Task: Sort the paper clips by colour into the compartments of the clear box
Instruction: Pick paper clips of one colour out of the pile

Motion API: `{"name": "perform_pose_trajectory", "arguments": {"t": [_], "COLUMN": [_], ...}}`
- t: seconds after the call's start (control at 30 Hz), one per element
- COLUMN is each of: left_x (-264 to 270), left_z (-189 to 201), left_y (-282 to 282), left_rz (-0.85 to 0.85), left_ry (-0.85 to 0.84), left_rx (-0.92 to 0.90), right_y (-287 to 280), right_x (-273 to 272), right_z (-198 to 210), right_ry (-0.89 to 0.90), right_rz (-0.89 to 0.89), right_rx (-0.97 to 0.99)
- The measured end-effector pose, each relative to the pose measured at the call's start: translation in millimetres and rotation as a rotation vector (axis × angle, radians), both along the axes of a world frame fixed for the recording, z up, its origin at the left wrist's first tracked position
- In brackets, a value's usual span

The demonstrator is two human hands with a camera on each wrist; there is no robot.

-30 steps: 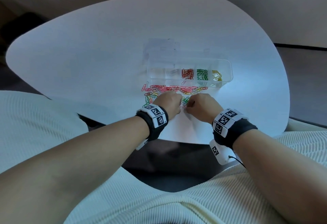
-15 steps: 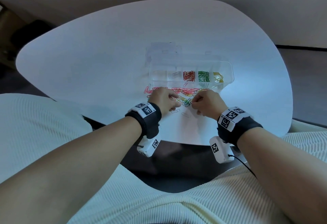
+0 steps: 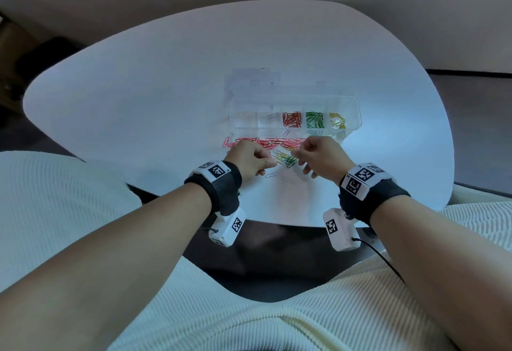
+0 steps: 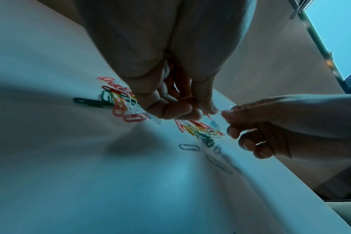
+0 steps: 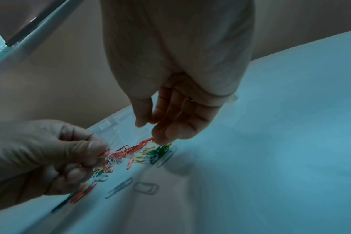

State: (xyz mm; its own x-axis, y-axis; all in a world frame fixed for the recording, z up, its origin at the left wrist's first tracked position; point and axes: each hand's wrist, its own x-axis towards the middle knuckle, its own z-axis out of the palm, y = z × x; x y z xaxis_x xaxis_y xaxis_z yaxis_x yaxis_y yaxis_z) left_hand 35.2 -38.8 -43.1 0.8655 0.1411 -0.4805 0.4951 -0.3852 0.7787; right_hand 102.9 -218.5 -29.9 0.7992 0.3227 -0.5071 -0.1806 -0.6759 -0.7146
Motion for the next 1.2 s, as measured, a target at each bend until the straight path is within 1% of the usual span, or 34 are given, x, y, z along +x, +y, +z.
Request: {"name": "perform_pose_trajectory", "arguments": {"t": [0.07, 0.13, 0.3, 0.37, 0.43, 0.47, 0.53, 0.6, 0.67, 0.73, 0.83, 0.9, 0.97, 1.03, 1.1, 1.13, 1.17, 1.2], "left_x": [-0.6, 0.2, 4.8, 6.0, 7.7, 9.1, 13.5, 19.1, 22.8, 23.3, 18.4, 14.3, 11.0, 7.9, 4.8, 3.4, 1.5, -0.9], "left_z": [2.9, 6.9, 8.8, 7.9, 9.3, 11.7, 20.4, 31.8, 43.9, 54.1, 61.3, 61.6, 58.5, 56.6, 55.5, 55.4, 53.1, 49.8], "left_y": [-0.8, -1.3, 1.4, 3.5, 6.2, 8.5, 15.4, 24.4, 37.2, 52.1, 73.8, 82.7, 84.2, 78.7, 68.2, 62.6, 57.7, 53.2], "left_rz": [0.017, 0.039, 0.084, 0.085, 0.085, 0.094, 0.122, 0.172, 0.247, 0.316, 0.39, 0.405, 0.376, 0.33, 0.332, 0.329, 0.288, 0.205], "left_ry": [0.005, 0.01, 0.003, 0.003, 0.0, -0.006, -0.021, -0.035, -0.05, -0.06, -0.061, -0.035, 0.01, 0.07, 0.13, 0.144, 0.142, 0.133], "left_rx": [-0.042, -0.102, -0.203, -0.229, -0.265, -0.294, -0.364, -0.466, -0.578, -0.676, -0.748, -0.722, -0.653, -0.58, -0.512, -0.434, -0.301, -0.125], "right_y": [3.9, 5.6, 7.7, 8.5, 12.2, 15.4, 24.3, 34.9, 46.4, 56.1, 63.9, 65.2, 65.3, 65.9, 67.3, 67.6, 67.1, 65.8], "right_x": [-0.5, -1.0, -2.2, -0.8, -0.6, -1.5, -4.8, -9.2, -11.7, -12.0, -14.3, -15.3, -15.6, -15.5, -14.8, -14.2, -13.6, -12.9], "right_z": [5.1, 10.2, 10.1, 8.6, 8.3, 8.4, 5.8, 2.3, -2.0, -7.6, -15.6, -16.3, -13.2, -7.8, -3.4, -1.8, -0.6, 0.5], "right_ry": [0.157, 0.238, 0.259, 0.264, 0.205, 0.126, -0.089, -0.248, -0.318, -0.333, -0.39, -0.393, -0.364, -0.334, -0.297, -0.281, -0.27, -0.267], "right_rz": [-0.1, -0.169, -0.274, -0.281, -0.207, -0.128, 0.042, 0.161, 0.212, 0.242, 0.301, 0.302, 0.322, 0.344, 0.347, 0.354, 0.367, 0.385], "right_rx": [0.137, 0.23, 0.332, 0.331, 0.255, 0.175, 0.001, -0.131, -0.231, -0.359, -0.548, -0.573, -0.588, -0.634, -0.65, -0.647, -0.64, -0.625]}}
